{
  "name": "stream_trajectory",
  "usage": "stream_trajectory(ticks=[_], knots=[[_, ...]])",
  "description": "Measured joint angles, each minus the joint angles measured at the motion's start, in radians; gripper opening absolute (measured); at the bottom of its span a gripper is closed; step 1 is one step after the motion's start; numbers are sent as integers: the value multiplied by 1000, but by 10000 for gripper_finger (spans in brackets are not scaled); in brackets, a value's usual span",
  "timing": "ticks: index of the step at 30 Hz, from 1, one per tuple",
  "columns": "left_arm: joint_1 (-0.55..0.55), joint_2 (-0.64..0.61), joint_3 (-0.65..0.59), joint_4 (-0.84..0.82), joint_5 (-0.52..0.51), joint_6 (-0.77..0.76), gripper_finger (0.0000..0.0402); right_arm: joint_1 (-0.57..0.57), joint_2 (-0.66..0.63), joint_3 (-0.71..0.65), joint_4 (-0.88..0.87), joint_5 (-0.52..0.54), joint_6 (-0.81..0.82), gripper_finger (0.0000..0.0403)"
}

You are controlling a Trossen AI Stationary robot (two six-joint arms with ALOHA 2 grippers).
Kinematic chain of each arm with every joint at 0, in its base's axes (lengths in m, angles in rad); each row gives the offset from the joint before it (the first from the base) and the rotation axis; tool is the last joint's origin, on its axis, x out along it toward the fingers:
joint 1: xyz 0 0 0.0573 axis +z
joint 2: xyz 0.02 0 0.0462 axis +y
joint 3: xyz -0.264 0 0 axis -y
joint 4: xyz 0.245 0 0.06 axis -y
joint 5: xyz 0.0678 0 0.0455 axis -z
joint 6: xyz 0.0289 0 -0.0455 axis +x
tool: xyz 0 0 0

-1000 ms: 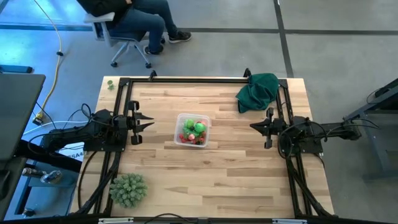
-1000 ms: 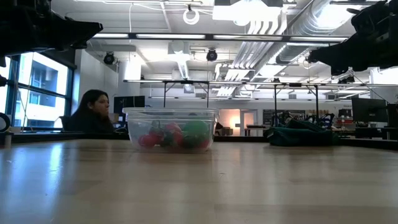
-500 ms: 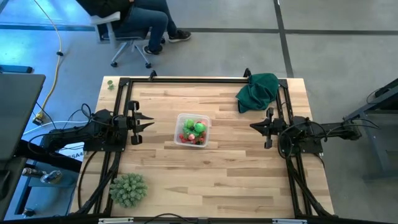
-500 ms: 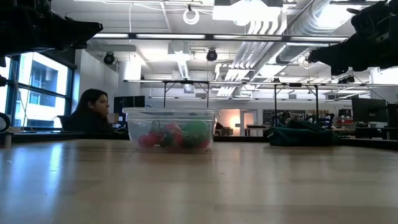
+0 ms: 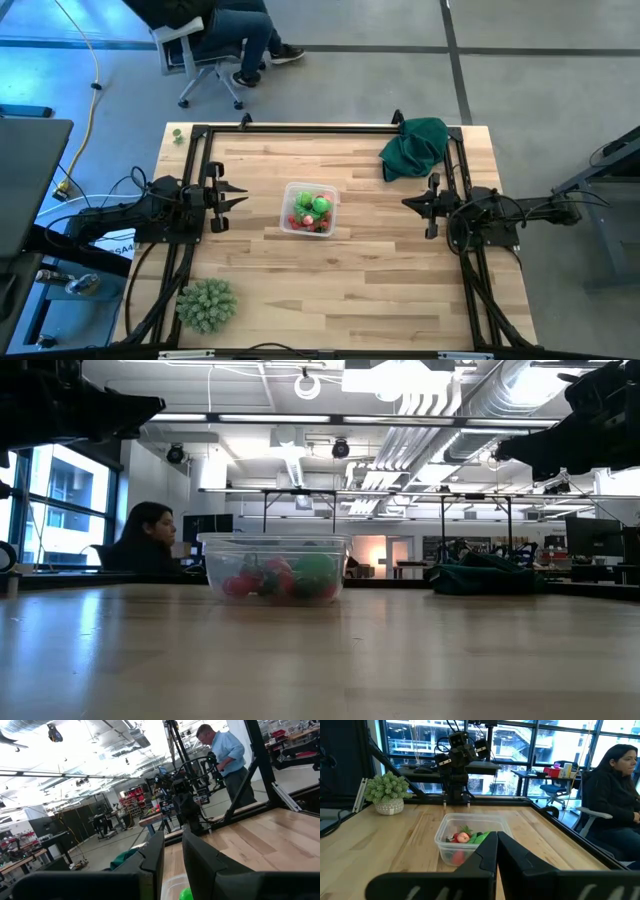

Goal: Pick and placing Produce into tupperware
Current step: Return to Home Position

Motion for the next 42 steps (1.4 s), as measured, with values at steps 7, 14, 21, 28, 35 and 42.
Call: stream_trajectory(ticks=[7,14,21,28,35,42], knots=[[0,0,0,-15,0,0,60,0,0,0,0,0,0,0],[0,0,0,-15,0,0,60,0,0,0,0,0,0,0],[0,0,0,-15,0,0,60,0,0,0,0,0,0,0],[0,0,0,-15,0,0,60,0,0,0,0,0,0,0],[0,0,0,-15,0,0,60,0,0,0,0,0,0,0],[0,0,0,-15,0,0,60,0,0,0,0,0,0,0]])
